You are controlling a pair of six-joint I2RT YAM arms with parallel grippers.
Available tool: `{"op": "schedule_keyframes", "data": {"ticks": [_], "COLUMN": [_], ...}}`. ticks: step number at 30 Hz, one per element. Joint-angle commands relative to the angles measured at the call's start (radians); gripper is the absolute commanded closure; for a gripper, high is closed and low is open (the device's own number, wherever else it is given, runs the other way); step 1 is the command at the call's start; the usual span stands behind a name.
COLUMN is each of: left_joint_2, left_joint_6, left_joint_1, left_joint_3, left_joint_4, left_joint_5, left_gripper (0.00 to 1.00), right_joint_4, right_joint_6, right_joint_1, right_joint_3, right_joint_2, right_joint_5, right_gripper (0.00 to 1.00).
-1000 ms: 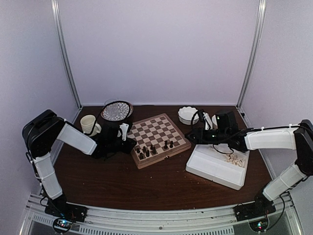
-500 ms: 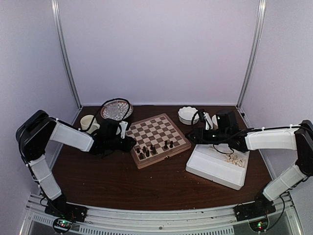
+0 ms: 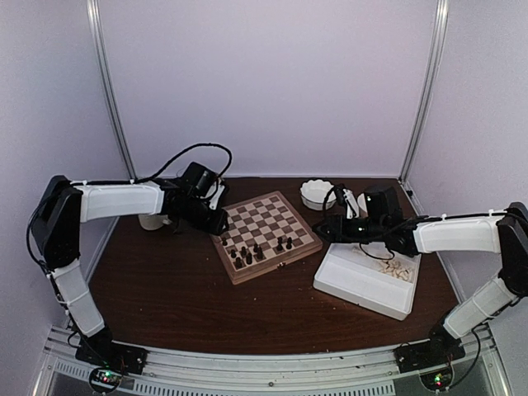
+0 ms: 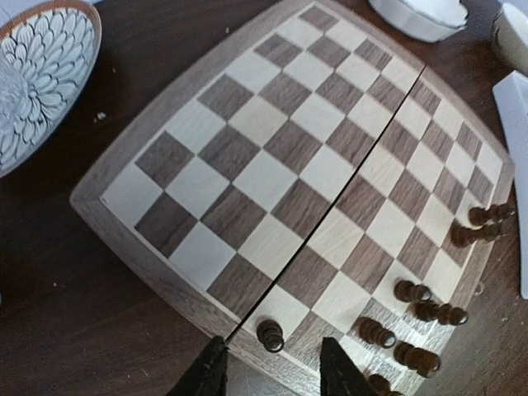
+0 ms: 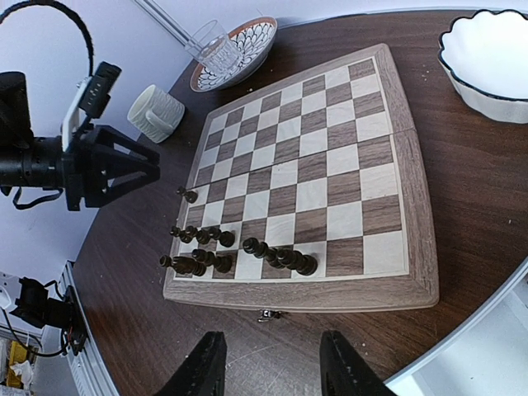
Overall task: Set up the chess pieces on the board
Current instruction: Place the pawn on the chessboard, then pick up the pawn from the chessboard.
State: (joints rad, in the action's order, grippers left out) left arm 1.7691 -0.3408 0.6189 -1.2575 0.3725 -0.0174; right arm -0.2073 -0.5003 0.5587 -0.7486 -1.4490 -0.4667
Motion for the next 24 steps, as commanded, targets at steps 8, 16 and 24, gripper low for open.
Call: {"op": "schedule_keyframes", "data": {"ticks": [8, 16, 24], "left_joint_2": [0.100, 0.157, 0.197], "left_joint_6": [-0.007, -0.003, -0.004], "left_joint_1": [-0.001, 0.000, 0.000], "left_joint_3": [-0.074, -0.122, -0.169], "left_joint_4": [0.168, 0.172, 0.185], "left_joint_5": [-0.013, -0.039, -0.058], "left_gripper": [0.62, 0.66, 0.79], "right_joint_4": [-0.019, -0.019, -0.015], "right_joint_6": [0.009, 0.009, 0.012], "right_joint_1": [0.003, 0.003, 0.003], "right_joint_3": [0.000, 0.000, 0.000], "right_joint_2": [0.014, 0.014, 0.019], "right_joint_5": [0.018, 0.017, 0.019], "right_gripper": [0.58, 0.58, 0.58]}}
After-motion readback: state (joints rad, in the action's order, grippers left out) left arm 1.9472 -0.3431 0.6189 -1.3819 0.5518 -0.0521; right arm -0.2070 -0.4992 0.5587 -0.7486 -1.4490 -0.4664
